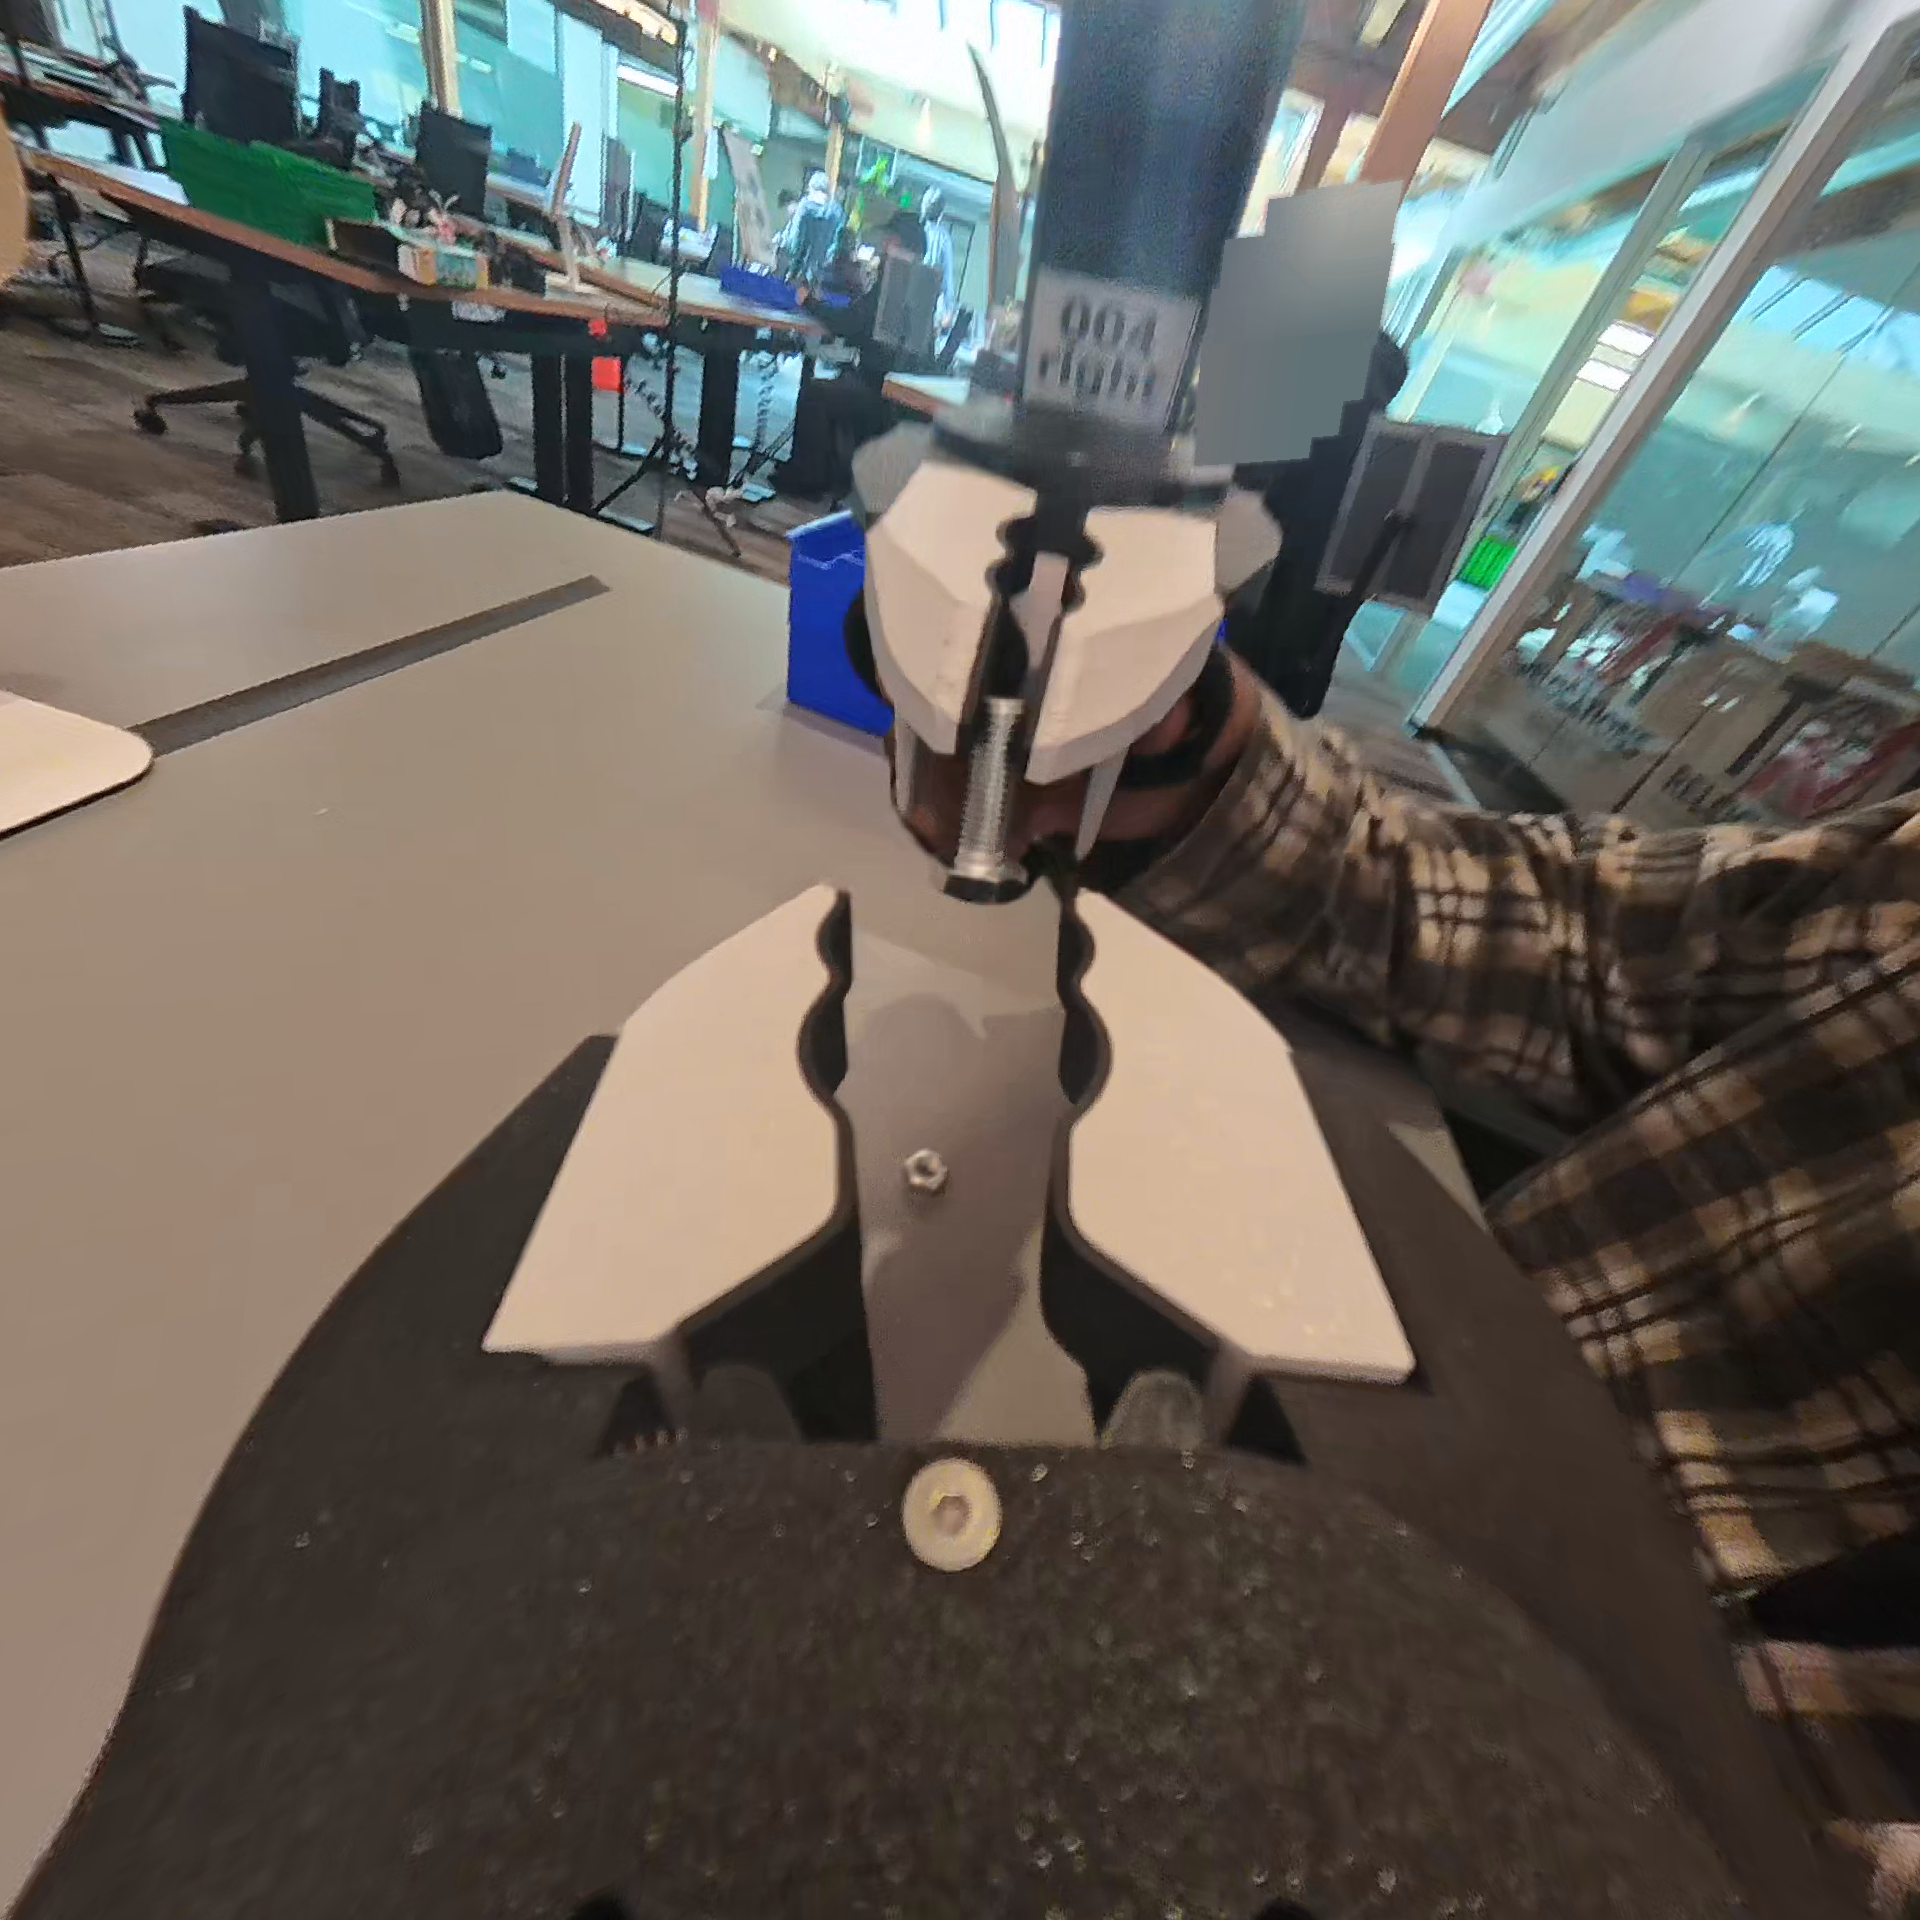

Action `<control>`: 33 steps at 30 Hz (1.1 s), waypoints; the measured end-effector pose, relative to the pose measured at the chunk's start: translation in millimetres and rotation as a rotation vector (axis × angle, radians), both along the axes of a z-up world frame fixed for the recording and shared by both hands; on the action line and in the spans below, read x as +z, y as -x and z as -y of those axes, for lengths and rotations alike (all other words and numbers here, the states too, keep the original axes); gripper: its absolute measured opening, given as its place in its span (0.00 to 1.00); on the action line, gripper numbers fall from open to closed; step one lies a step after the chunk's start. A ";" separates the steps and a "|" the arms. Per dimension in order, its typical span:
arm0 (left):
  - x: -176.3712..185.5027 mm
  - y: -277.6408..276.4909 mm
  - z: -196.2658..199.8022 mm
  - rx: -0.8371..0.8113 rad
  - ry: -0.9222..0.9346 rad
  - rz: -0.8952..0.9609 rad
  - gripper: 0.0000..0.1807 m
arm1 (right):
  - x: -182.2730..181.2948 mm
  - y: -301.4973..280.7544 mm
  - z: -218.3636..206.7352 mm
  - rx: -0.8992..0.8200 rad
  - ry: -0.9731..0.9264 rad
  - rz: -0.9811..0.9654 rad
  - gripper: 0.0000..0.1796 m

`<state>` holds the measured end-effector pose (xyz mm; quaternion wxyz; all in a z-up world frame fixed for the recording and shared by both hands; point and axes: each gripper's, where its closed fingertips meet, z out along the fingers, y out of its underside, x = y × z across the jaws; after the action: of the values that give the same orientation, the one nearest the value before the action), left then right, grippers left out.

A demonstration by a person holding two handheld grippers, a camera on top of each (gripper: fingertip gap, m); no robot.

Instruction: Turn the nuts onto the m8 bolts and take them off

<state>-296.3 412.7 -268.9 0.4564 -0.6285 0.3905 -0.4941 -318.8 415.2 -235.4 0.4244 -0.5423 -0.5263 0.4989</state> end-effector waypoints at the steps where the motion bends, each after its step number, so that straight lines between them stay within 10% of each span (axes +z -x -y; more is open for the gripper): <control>1: -1.9 -0.1 -0.4 0.006 -0.013 -0.020 0.21 | -1.7 0.3 0.1 0.014 0.001 0.041 0.04; 33: -10.2 -7.9 3.9 -0.019 -0.025 -0.035 0.11 | -16.5 6.9 2.1 0.108 0.128 0.149 0.04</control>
<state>-288.4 408.8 -279.1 0.4527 -0.6274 0.4105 -0.4825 -325.8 413.1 -251.9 0.3214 -0.5747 -0.5518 0.5119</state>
